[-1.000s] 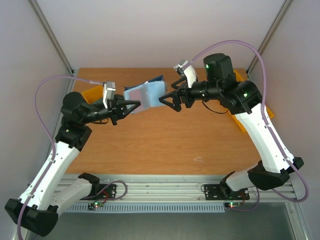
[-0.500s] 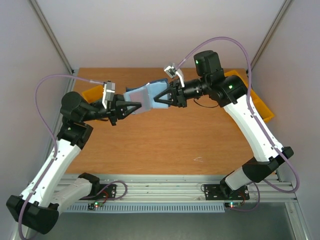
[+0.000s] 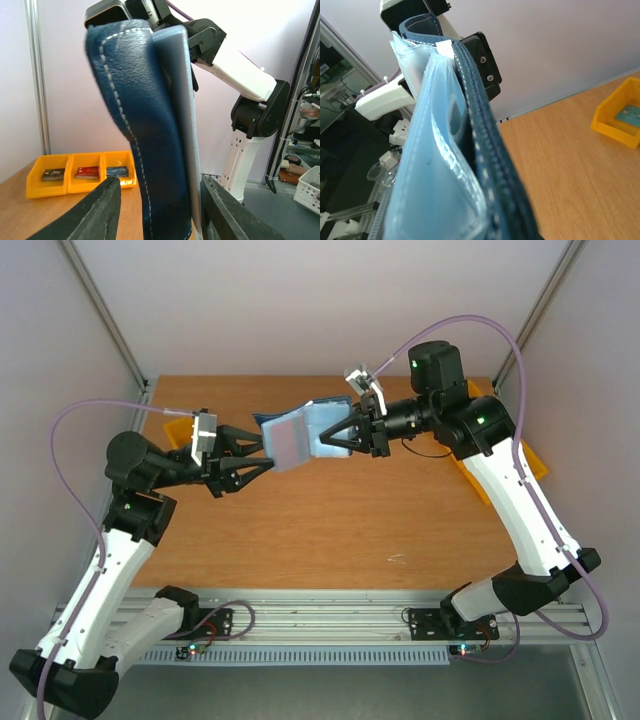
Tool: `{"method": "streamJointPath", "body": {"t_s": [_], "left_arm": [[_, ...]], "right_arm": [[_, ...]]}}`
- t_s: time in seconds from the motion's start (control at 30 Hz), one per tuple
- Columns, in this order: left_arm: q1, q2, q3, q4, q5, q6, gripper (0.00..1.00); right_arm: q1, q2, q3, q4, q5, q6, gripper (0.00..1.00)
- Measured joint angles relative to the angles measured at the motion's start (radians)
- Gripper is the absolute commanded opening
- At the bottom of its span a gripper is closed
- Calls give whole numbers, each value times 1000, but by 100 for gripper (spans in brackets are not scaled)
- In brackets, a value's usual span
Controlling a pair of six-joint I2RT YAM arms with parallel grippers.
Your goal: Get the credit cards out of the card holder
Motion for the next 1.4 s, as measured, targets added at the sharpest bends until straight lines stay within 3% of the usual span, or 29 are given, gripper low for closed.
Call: {"method": "streamJointPath", "body": {"t_s": [0.47, 0.67, 1.03, 1.17, 1.27, 1.4], "left_arm": [[-4, -1, 0, -26, -19, 17, 33], [-19, 0, 0, -35, -36, 33, 42], [-51, 18, 0, -44, -97, 32, 50], [-56, 18, 0, -46, -106, 27, 32], [-58, 17, -1, -48, -105, 13, 3], [-62, 10, -5, -56, -92, 5, 0]], "right_arm": [[-3, -44, -79, 49, -48, 56, 1], [6, -46, -80, 56, -45, 65, 1], [64, -3, -80, 112, -18, 95, 1], [79, 7, -80, 124, -8, 107, 1], [84, 11, -80, 127, 2, 109, 4], [84, 9, -80, 115, 31, 87, 36]]}}
